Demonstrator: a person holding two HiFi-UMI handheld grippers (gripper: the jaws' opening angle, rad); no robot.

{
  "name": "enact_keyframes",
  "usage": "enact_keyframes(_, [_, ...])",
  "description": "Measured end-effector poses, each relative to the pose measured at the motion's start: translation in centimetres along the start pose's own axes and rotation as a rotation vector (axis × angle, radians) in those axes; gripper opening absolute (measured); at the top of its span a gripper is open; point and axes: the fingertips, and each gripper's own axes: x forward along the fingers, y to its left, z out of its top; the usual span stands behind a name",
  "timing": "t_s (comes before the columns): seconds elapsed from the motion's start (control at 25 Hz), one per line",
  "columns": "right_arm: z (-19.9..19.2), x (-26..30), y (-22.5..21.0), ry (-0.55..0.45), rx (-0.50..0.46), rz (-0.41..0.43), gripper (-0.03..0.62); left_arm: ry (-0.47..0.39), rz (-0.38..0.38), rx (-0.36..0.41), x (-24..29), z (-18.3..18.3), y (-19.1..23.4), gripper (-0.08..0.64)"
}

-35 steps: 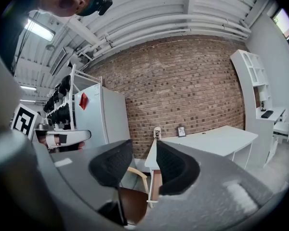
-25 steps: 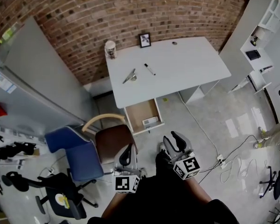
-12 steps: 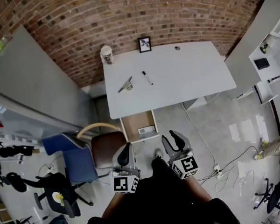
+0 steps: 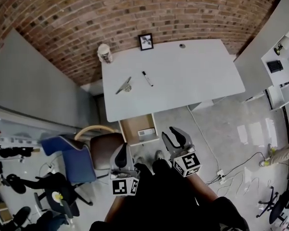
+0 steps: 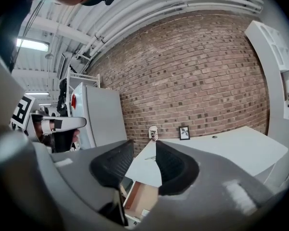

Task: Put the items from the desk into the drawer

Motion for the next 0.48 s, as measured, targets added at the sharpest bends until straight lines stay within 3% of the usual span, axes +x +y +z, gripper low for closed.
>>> enact_keyframes(0.48, [0.1, 5.9, -3.1, 0.047, -0.014, -0.004, 0.146, -0.002, -0.038, -0.021, 5.3, 0.2, 1.0, 0.02])
